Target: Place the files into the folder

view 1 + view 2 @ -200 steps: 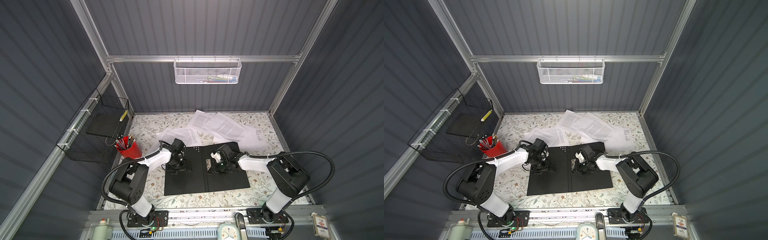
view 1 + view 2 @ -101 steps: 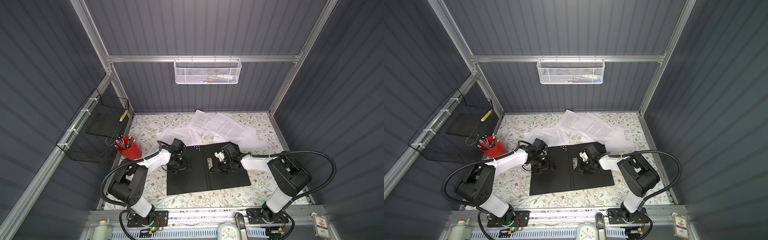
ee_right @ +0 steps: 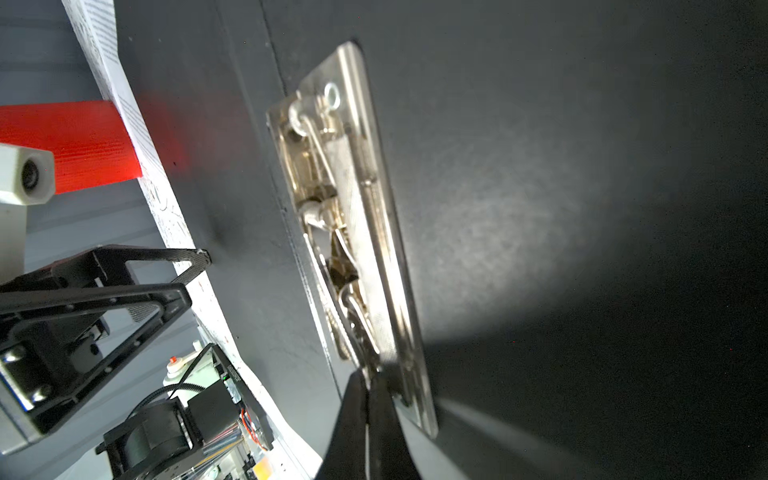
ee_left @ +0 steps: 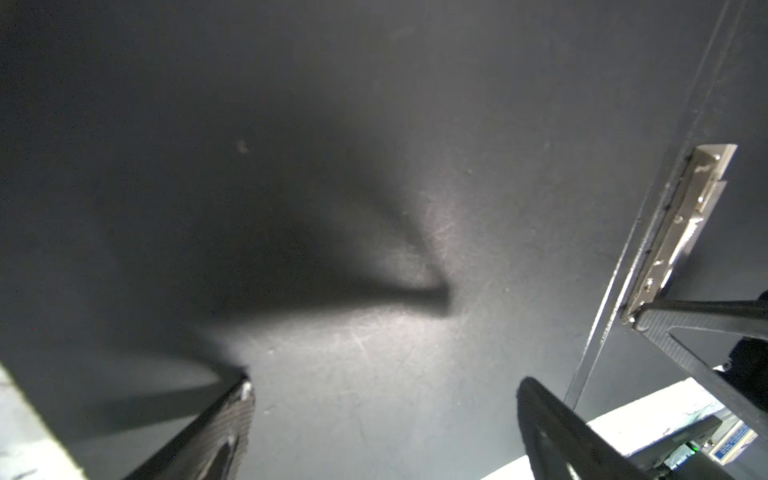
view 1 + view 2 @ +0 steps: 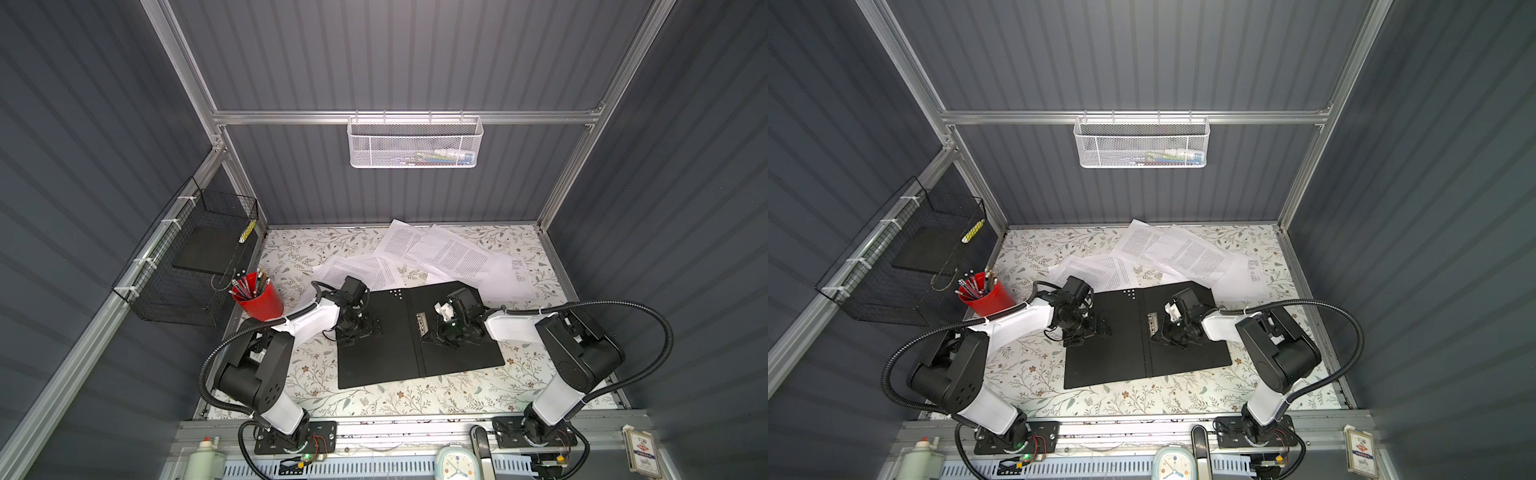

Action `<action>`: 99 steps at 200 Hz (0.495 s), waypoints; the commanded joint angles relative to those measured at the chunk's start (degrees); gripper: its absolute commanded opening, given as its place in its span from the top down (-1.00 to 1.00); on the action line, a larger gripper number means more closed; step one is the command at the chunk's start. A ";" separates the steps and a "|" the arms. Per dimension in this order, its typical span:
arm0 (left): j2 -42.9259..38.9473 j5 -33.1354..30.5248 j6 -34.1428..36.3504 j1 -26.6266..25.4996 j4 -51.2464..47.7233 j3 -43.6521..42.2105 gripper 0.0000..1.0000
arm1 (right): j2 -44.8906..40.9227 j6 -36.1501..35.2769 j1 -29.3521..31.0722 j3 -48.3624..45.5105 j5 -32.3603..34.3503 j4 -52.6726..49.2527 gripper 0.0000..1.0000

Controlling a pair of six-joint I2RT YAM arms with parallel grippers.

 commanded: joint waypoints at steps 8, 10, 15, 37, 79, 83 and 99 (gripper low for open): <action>5.07 -3.53 0.21 0.78 -3.26 -5.34 -0.99 | -0.97 0.48 -1.19 -2.29 9.29 -11.14 1.00; 5.15 -3.41 0.31 0.77 -3.23 -5.34 -0.99 | -1.50 0.40 -1.12 -2.21 9.19 -11.31 1.00; 5.32 -3.09 0.58 0.76 -3.13 -5.28 -0.99 | -2.97 0.17 -0.78 -1.84 8.67 -11.71 1.00; 5.49 -3.01 1.57 0.71 -3.57 -4.48 -0.99 | -9.44 -0.17 -0.01 -0.26 4.24 -11.25 0.80; 5.47 -1.61 3.19 0.80 -4.59 -2.09 -0.99 | -18.01 -1.67 0.30 1.62 3.04 -13.85 0.00; 5.47 -1.56 3.23 0.71 -4.65 -2.01 -0.99 | -18.33 -1.85 0.26 1.76 3.83 -14.86 0.02; 5.38 -1.31 3.24 0.77 -4.56 -1.84 -0.99 | -18.99 -2.67 0.34 0.91 5.36 -17.18 0.15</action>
